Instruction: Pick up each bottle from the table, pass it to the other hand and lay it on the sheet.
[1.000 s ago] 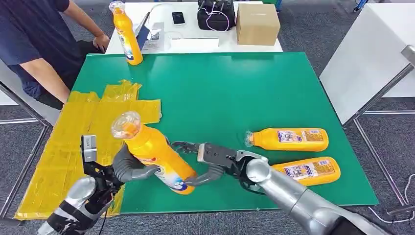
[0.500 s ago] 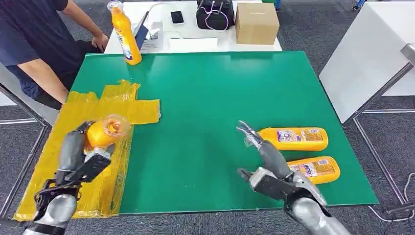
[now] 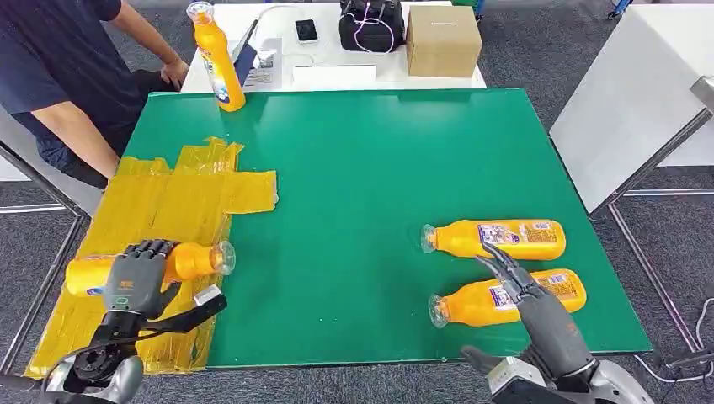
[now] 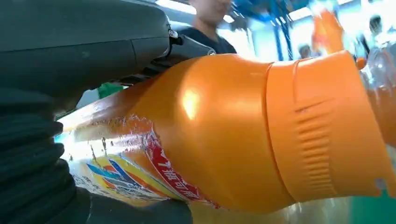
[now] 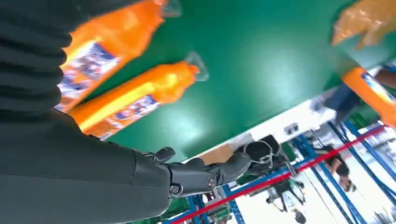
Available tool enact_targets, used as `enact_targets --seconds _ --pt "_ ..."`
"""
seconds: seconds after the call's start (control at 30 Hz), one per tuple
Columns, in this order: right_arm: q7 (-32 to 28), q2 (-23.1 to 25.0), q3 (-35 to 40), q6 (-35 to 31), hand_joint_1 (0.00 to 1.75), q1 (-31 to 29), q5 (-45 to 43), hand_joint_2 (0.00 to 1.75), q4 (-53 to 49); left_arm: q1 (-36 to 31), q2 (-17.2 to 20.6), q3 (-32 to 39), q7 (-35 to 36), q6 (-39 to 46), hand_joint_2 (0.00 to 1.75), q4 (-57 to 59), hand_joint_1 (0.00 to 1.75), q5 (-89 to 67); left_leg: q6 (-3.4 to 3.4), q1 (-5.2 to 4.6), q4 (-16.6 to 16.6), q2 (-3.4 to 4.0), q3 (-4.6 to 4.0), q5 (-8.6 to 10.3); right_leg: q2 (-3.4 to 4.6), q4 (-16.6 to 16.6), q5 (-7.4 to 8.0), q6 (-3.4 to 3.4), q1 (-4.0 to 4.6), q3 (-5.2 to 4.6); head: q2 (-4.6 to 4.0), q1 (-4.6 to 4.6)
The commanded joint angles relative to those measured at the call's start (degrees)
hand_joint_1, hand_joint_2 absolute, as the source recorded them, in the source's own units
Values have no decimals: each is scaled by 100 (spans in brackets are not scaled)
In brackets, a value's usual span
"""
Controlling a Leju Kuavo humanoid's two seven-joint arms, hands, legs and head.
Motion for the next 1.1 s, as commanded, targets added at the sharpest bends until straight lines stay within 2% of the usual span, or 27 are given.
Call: enact_targets --seconds 0.03,0.2,0.23,0.27,0.3,0.33,0.4,0.43,0.47,0.5,0.67,0.7,0.77,0.87,0.9,0.93,0.97,1.03,1.1 --pt "110 -437 -160 -4 0 324 -14 175 -392 -353 -145 -435 25 -68 175 851 175 -27 -4 -3 -4 -2 39 -13 -8 -4 -16 -2 -1 41 0 0" --pt "554 -908 -266 24 0 660 -94 175 -523 -529 -13 -839 -152 -439 175 1271 175 54 -3 -2 -5 3 28 -6 -12 -4 -12 -2 0 29 0 0" --pt "708 -1078 -327 43 0 764 -80 175 -542 -572 -7 -915 -240 -457 175 1329 103 252 -1 -5 -6 1 25 -3 -13 -2 -10 0 -4 24 0 -2" --pt "844 -1225 -399 45 0 850 -34 175 -569 -582 5 -969 -307 -416 175 1325 54 370 -6 1 -2 -7 68 -22 -24 -7 -31 -4 3 76 0 0" --pt "929 -1270 -504 16 0 913 -18 175 -563 -575 4 -994 -367 -416 175 1285 86 522 -1 -5 -2 -5 34 -9 -16 0 -16 0 -4 39 0 0" --pt "1008 -1222 -634 -6 0 938 -49 175 -485 -533 -19 -997 -513 -434 175 1162 175 777 -3 -1 2 -3 53 -19 -14 -2 -24 -2 1 61 0 0" --pt "982 -1127 -841 32 0 941 -230 175 -287 -436 -8 -1074 -656 -373 175 891 175 986 0 -5 -5 6 31 -6 -3 -5 -8 0 -4 34 0 0" --pt "958 -1085 -904 57 0 932 -268 175 -211 -408 -17 -1112 -683 -380 175 811 175 1040 -2 -1 -3 6 48 -15 -4 -9 -15 -1 0 58 0 2" --pt "938 -1016 -961 79 0 902 -296 175 -124 -409 2 -1172 -691 -393 175 732 157 1049 -1 1 -3 9 43 -13 -1 -10 -12 -1 2 52 0 -2" --pt "947 -960 -1018 123 0 903 -223 175 -73 -382 1 -1199 -682 -409 175 658 0 1095 0 -3 -5 7 38 -9 -2 -9 -8 -1 -2 44 0 0" --pt "1217 -704 -1140 244 0 724 502 175 249 -420 21 -1211 -648 -694 175 447 0 1562 0 1 -6 5 40 -8 -4 -14 -5 -2 2 47 0 0" --pt "1225 -695 -1217 258 0 732 571 175 318 -394 39 -1170 -719 -694 175 392 0 1701 -4 6 -4 6 79 -25 -6 -21 -21 -6 8 92 0 0" --pt "1224 -641 -1314 295 0 684 609 175 453 -350 31 -1089 -797 -674 175 262 0 1906 1 0 -5 14 35 -6 3 -10 -2 -2 1 37 0 -2" --pt "1153 -556 -1604 425 0 709 631 175 697 -245 -81 -782 -1039 -455 175 -87 0 2405 -2 7 -3 15 58 -18 2 -15 -12 -4 8 67 0 -2" --pt "1129 -506 -1655 495 0 672 648 175 788 -233 -149 -668 -1100 -354 175 -183 0 2538 1 2 -4 11 42 -10 0 -12 -6 -2 3 48 0 -2" --pt "1109 -482 -1664 596 0 606 695 175 922 -259 -200 -576 -1171 -331 0 -258 0 2696 2 4 -3 12 31 -5 3 -11 0 -1 5 37 0 0" --pt "1099 -465 -1665 629 0 574 718 175 987 -284 -218 -544 -1206 -334 0 -275 0 2767 -1 8 -2 14 57 -18 3 -17 -10 -3 9 68 0 -2" --pt "1078 -453 -1642 641 0 537 738 175 1043 -319 -220 -533 -1212 -352 0 -276 0 2784 2 3 -4 12 38 -7 2 -13 -2 -1 5 46 0 -2" --pt "1078 -453 -1642 641 0 537 738 175 1043 -319 -220 -533 -1212 -352 0 -276 0 2784 0 4 -6 13 56 -13 2 -17 -8 -3 5 65 0 -2"
